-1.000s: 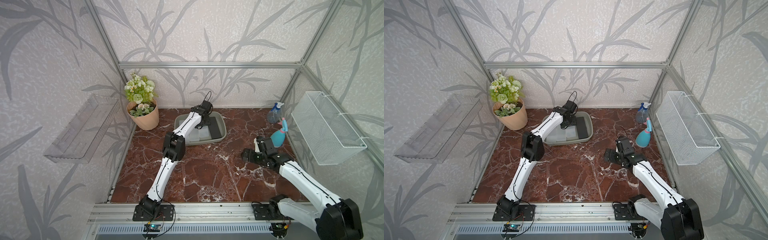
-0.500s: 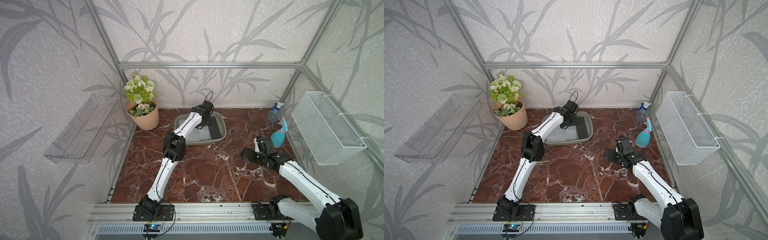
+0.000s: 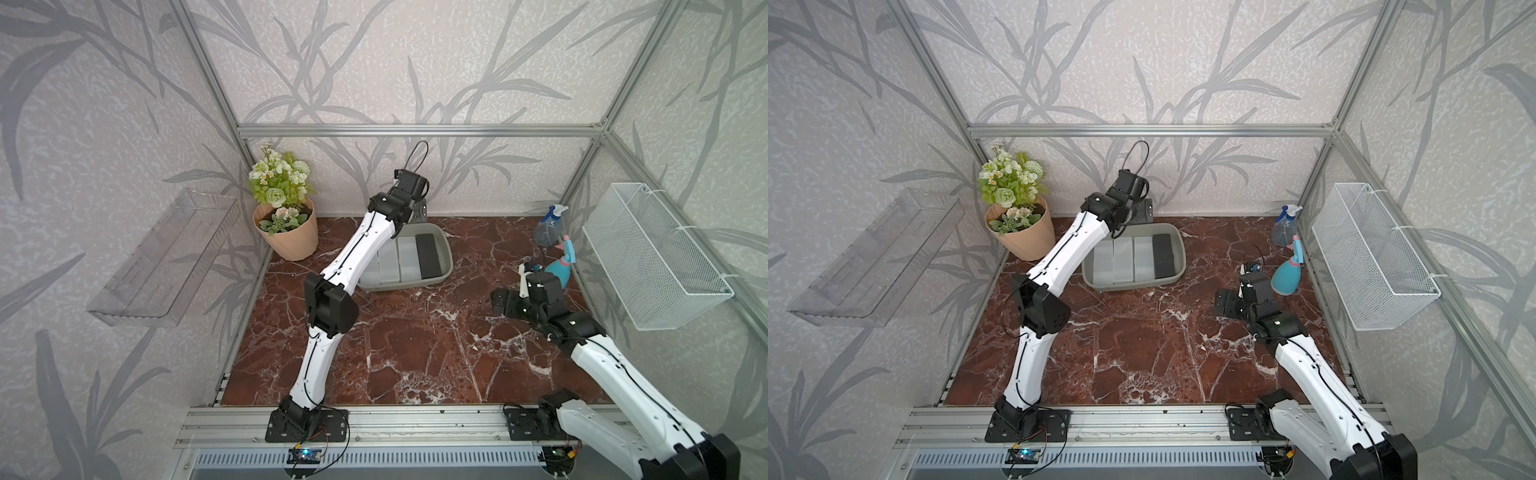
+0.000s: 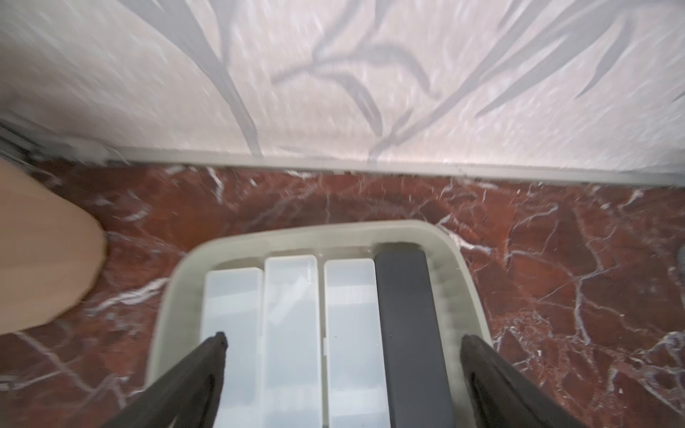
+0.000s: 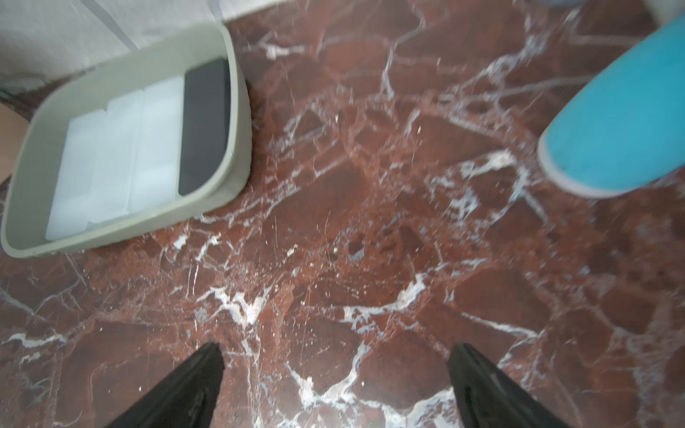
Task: Put the pencil case into the storage box
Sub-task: Place the pencil case at the storage box, then reset both arms
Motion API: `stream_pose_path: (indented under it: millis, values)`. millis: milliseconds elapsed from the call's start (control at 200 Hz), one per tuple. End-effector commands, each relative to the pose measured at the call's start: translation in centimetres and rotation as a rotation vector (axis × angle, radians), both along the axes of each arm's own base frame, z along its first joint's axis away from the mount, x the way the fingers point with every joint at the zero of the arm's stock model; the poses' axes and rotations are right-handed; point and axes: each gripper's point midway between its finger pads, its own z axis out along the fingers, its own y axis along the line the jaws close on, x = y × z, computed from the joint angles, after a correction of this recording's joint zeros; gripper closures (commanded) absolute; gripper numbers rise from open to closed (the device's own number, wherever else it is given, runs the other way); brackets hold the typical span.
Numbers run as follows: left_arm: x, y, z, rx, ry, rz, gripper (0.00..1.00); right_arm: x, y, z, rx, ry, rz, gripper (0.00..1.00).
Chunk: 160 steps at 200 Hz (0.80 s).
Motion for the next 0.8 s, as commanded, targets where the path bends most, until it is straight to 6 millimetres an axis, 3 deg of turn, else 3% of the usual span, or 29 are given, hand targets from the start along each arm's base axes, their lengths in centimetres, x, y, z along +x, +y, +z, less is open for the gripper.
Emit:
stream_pose_path:
  millis: [0,105,150,255,325,360,430,485,545,600,700,795]
  values:
    - [-2.1,8.6,6.5,0.143,-0.12,0.169,0.0,1.6,-2.6,2.8,-0.174,-0.235,-0.052,0.01]
    - [-4.1,14.9,7.2,0.224,-0.117,0.276,0.0,2.1,-4.6,2.9,-0.29,-0.396,-0.121,0.01]
    - [-5.5,17.4,7.8,0.28,-0.13,0.332,0.0,2.1,-5.6,2.1,-0.297,-0.378,-0.15,0.01]
    - [-9.4,20.9,10.0,0.458,-0.21,0.414,0.0,2.7,-7.5,-0.2,-0.283,-0.313,-0.225,0.01]
    - [-12.8,21.4,12.0,0.535,-0.434,0.384,0.0,3.4,-7.9,-1.5,-0.267,-0.307,-0.228,0.01]
    - [-15.7,21.9,13.3,0.533,-0.599,0.361,0.0,3.9,-8.1,-2.1,-0.253,-0.304,-0.231,0.01]
    - [-21.0,23.1,13.1,0.527,-0.92,0.308,0.0,4.9,-8.7,-3.7,-0.24,-0.296,-0.244,0.01]
    - [-21.6,25.0,10.4,0.475,-0.883,0.306,0.0,5.8,-9.1,-5.1,-0.227,-0.288,-0.246,0.01]
    - [-21.2,27.1,4.8,0.428,-0.734,0.357,0.0,7.0,-9.2,-6.5,-0.22,-0.283,-0.227,0.01]
    - [-21.9,28.3,0.5,0.356,-0.702,0.42,0.0,8.4,-8.9,-6.8,-0.221,-0.293,-0.2,0.01]
    - [-22.8,29.7,-5.3,0.208,-0.703,0.475,0.0,10.6,-7.6,-7.0,-0.255,-0.306,-0.083,0.01]
    - [-23.1,30.6,-9.2,0.132,-0.693,0.519,0.0,11.3,-8.5,-8.1,-0.22,-0.326,-0.118,0.01]
